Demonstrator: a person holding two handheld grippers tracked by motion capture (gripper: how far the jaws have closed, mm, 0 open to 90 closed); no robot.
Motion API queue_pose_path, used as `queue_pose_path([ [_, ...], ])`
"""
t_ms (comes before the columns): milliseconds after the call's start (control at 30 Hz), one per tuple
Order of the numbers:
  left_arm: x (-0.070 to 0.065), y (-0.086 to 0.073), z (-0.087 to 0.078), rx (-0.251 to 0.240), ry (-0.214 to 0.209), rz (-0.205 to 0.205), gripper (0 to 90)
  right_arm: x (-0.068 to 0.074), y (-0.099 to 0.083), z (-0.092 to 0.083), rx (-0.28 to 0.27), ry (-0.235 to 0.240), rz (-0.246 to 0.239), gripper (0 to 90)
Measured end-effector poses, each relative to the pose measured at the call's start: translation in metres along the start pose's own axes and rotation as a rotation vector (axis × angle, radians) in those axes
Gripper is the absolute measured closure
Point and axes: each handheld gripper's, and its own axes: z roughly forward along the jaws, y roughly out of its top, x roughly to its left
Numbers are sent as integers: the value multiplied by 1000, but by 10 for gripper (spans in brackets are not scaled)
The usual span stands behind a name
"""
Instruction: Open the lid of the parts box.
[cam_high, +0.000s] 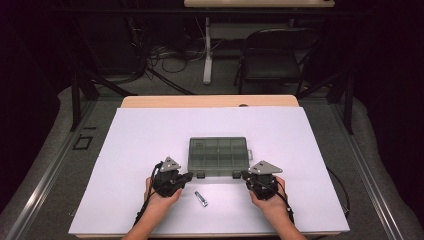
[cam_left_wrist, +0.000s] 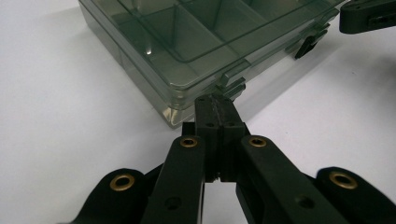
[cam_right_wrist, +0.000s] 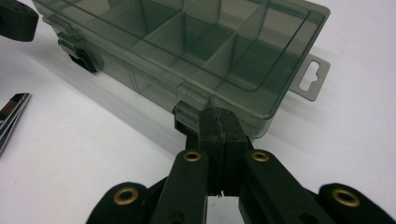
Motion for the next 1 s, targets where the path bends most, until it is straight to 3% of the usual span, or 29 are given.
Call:
queue_pose_path([
  [1000, -4, 2, 13, 13, 6, 26, 900, 1, -4, 5, 10, 7, 4, 897],
])
